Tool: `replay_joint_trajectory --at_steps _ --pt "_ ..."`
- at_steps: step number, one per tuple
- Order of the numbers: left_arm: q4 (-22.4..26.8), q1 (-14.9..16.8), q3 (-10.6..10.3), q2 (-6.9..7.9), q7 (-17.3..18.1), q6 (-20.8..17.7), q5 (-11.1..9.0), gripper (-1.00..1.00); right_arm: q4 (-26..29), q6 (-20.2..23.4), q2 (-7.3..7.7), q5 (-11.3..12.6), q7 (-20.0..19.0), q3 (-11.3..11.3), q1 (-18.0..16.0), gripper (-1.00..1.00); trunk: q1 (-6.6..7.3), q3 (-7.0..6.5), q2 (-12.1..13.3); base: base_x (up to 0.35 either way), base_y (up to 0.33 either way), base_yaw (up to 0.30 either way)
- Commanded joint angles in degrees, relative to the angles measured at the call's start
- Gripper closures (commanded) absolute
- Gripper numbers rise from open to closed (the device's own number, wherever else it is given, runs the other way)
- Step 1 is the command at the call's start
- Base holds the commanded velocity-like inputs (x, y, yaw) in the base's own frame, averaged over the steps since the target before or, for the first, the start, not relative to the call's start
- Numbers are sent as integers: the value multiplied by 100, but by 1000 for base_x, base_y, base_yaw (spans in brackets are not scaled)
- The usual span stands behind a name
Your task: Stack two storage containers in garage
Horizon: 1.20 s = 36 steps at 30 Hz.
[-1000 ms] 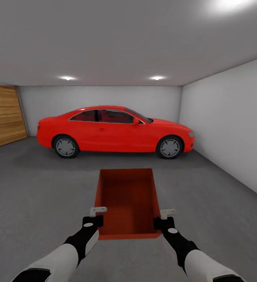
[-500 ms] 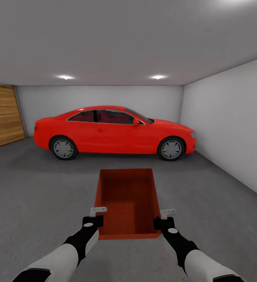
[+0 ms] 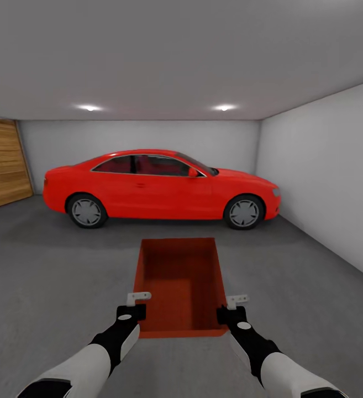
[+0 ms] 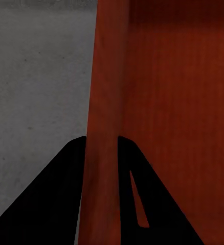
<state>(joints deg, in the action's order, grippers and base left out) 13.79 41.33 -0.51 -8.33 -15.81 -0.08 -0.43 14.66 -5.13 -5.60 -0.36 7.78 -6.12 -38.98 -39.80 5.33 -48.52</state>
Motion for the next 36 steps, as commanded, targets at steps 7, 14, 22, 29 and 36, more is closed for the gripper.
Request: replay_joint_trajectory --at_steps 7,14,22,29,36 --pt "159 6 455 272 -56 78 96 100 -16 -19 6 27 48 162 -4 100 -4 10 -7 322 0 0" --pt "159 6 455 271 -57 78 96 100 -16 -20 6 27 48 159 -4 100 -4 10 -7 322 0 0" --pt "159 6 455 270 -56 78 96 100 -16 -17 9 27 48 163 -4 100 -4 10 -7 322 0 0" --pt "159 6 455 270 -56 78 96 100 -16 -23 6 27 48 155 -4 100 -4 10 -7 322 0 0" --pt "159 6 455 270 -57 78 96 100 -16 -15 7 27 48 163 -4 100 -4 10 -7 322 0 -113"
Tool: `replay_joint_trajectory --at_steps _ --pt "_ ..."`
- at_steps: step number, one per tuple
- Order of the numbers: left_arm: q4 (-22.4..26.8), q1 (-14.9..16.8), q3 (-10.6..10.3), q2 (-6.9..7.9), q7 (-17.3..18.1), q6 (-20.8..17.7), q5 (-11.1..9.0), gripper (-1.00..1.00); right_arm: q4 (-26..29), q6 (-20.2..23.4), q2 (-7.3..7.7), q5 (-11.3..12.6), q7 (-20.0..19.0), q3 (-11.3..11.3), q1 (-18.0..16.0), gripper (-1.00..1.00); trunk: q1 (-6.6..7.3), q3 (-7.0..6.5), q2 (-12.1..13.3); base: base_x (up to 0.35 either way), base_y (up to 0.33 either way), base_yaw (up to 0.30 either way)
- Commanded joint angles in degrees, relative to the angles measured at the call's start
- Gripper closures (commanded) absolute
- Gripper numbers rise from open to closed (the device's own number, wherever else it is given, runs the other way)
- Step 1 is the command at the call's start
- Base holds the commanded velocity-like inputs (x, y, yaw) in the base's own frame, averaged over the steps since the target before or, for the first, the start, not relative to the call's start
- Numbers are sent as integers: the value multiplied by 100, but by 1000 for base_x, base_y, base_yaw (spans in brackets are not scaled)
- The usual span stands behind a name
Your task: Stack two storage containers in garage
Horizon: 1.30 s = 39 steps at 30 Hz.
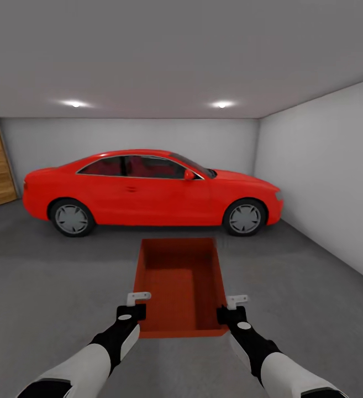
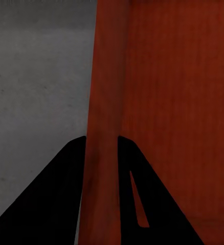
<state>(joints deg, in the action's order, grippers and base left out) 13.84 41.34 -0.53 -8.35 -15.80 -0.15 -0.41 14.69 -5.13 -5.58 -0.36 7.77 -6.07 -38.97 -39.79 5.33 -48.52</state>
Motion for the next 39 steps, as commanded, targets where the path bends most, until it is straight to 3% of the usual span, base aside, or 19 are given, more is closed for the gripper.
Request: replay_joint_trajectory --at_steps 1,39 --pt "154 5 458 272 -56 85 94 100 -18 -15 5 28 49 158 -5 100 -5 10 -7 322 0 -263" --pt "154 5 456 272 -54 85 94 100 -18 -14 4 33 49 159 -5 100 -5 10 -7 322 67 -282"
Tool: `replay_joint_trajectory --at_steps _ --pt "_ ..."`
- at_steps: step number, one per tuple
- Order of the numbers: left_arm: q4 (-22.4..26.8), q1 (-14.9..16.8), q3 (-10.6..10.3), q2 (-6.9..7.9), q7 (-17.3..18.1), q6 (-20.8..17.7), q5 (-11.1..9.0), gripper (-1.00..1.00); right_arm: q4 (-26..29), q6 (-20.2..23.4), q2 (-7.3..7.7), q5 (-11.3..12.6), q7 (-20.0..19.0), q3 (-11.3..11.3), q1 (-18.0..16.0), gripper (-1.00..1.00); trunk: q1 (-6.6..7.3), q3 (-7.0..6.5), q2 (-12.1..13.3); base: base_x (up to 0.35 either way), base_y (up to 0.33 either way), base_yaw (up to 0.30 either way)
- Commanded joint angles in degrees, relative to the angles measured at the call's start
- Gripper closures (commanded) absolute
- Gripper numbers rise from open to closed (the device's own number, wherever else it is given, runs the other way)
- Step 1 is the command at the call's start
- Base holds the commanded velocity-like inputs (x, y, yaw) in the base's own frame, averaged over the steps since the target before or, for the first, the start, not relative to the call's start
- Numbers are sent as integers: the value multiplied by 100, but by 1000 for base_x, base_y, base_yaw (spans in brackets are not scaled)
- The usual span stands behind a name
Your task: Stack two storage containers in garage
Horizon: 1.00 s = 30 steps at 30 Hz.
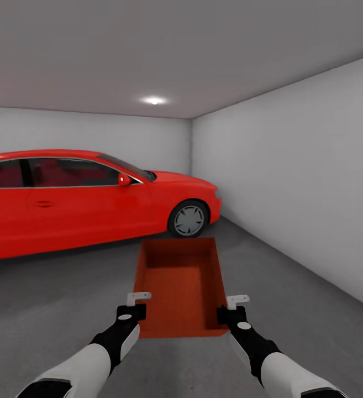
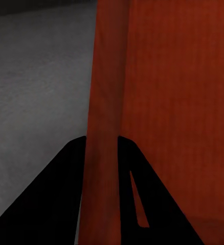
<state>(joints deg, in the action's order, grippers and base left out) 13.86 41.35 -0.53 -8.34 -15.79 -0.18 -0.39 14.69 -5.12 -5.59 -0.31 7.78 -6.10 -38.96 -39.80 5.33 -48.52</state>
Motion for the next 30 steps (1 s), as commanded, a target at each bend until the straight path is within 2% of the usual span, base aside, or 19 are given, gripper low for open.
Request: replay_joint_trajectory --at_steps 1,30 --pt "152 5 456 271 -56 88 92 100 -19 -16 5 28 49 162 -6 100 -4 9 -7 322 118 -283" --pt "160 5 455 271 -56 88 92 100 -19 -16 5 24 49 161 -6 100 -4 9 -7 322 156 -283"
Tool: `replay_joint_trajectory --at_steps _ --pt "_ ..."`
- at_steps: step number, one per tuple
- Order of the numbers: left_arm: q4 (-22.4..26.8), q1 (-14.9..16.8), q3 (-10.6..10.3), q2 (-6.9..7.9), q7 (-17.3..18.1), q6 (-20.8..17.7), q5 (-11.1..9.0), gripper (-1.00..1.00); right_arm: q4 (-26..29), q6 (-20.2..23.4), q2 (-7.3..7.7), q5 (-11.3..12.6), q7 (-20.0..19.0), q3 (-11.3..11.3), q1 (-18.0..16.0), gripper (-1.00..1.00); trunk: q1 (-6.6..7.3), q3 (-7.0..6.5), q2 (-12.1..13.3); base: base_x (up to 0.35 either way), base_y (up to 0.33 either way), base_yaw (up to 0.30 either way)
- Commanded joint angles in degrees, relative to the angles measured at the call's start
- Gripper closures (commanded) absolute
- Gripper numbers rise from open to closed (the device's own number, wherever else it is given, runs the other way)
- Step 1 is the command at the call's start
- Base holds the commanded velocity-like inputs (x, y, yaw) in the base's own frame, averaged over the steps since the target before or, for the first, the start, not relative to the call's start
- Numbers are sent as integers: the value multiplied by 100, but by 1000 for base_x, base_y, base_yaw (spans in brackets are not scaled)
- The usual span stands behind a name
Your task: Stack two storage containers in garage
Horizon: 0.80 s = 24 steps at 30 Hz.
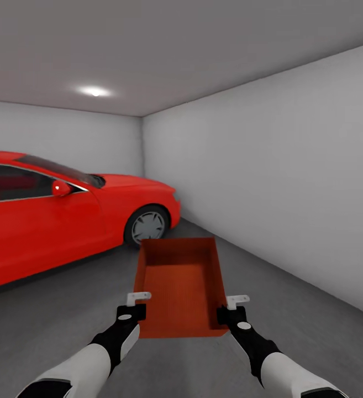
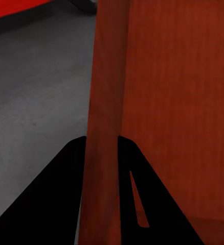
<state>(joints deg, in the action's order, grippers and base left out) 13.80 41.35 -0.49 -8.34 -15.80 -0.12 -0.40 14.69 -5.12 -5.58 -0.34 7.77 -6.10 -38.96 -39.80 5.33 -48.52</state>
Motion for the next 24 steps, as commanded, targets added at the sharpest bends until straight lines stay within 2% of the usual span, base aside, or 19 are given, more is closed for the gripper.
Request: replay_joint_trajectory --at_steps 1,24 --pt "166 5 453 272 -55 82 93 100 -19 -15 5 29 49 161 -6 100 -4 9 -7 322 168 -283" --pt "163 5 454 272 -55 82 93 100 -19 -15 5 27 49 161 -6 100 -4 9 -7 320 177 -283"
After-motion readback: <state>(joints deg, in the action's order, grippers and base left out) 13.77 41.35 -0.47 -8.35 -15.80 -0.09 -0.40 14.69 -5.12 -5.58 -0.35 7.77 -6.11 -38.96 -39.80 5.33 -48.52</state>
